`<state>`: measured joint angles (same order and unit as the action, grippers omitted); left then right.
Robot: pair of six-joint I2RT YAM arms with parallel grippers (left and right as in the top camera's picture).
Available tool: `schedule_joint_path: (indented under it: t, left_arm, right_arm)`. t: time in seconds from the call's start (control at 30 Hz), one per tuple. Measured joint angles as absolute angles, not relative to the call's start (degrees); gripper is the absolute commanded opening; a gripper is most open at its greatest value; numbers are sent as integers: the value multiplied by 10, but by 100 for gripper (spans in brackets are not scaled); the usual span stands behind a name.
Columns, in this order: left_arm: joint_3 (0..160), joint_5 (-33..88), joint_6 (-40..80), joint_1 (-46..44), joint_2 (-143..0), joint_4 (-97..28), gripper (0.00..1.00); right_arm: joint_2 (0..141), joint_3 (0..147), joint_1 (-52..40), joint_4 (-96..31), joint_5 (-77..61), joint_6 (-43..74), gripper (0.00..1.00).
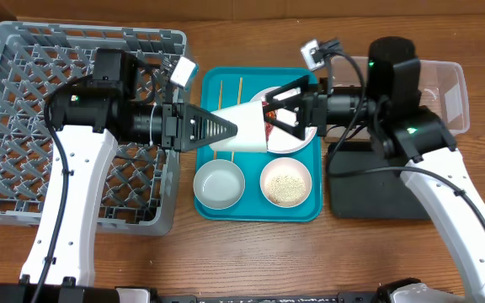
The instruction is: Sort waste into correct bins and load items into the dishwasher
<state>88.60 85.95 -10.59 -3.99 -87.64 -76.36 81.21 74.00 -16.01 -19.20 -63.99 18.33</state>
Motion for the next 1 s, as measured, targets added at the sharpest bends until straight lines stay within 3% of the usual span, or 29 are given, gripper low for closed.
schedule_joint_path:
  t: [0.27, 0.43, 0.6, 0.77, 1.0]
  left_arm:
    - [887, 581, -6, 37, -796, -794, 61]
    - [889, 318, 81, 100, -761, -846, 59]
    - [882, 90, 157, 113, -760, -876, 63]
    - [815, 6, 195, 113, -759, -849, 64]
    - [672, 3, 211, 114, -761, -741, 63]
  right_arm:
    - [812, 740, -100, -339, -619, 182, 91]
    - [812, 740, -110, -442, -561, 180, 92]
    - [812, 740, -159, -523, -431, 180, 94]
    - [812, 740, -220, -539, -334, 180, 95]
    - [812, 740, -267, -526, -283, 179, 95]
